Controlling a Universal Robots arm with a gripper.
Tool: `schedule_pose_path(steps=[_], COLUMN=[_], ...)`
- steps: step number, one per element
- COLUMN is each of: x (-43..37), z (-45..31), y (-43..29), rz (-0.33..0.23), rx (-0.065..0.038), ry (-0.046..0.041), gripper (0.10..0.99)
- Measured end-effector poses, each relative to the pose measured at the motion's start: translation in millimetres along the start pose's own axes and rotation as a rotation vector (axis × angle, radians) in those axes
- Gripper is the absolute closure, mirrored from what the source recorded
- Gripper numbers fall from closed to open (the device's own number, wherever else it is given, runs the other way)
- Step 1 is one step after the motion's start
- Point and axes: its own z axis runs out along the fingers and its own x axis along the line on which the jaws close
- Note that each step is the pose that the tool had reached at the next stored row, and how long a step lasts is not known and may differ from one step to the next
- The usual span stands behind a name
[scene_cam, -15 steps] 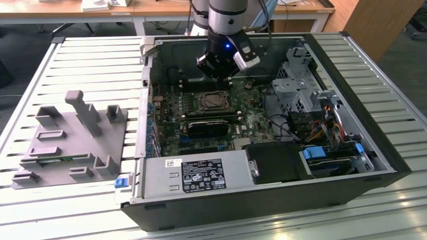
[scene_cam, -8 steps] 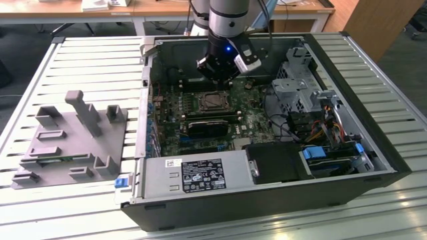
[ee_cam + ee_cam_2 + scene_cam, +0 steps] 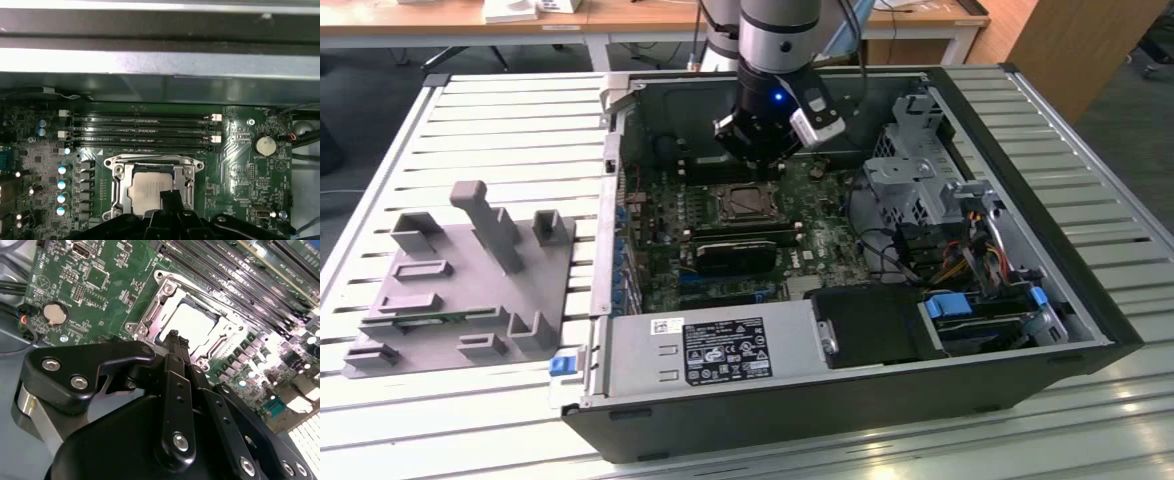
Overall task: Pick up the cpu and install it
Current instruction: 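Install the second cpu locking lever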
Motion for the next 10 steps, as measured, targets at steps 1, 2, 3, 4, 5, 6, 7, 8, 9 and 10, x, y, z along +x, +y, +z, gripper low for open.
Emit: schedule_pose_path(steps=[1, 2, 3, 4, 5, 6, 7, 8, 9, 10], x=[0.0, 0.1, 0.1, 0.1, 0.1, 0.1, 0.1, 0.1, 0.1, 0.2], z=[-2.6, -4.8, -6.5, -7.3, -7.6, -7.6, -7.8, -7.9, -8.0, -8.0], y=[0.1, 0.1, 0.1, -0.1, -0.7, -1.8, -3.7, -6.2, -9.5, -12.5], rz=[0.0, 0.0, 0.0, 0.0, 0.0, 0.0, 0.0, 0.0, 0.0, 0.0], rx=[0.001, 0.001, 0.001, 0.001, 0.002, 0.002, 0.002, 0.002, 0.002, 0.002], ry=[0.0001, 0.0002, 0.0001, 0.0001, 0.0, 0.0001, 0.0001, 0.0001, 0.0001, 0.0001], gripper=[0.98, 0.98, 0.98, 0.98, 0.98, 0.98, 0.98, 0.98, 0.98, 0.98])
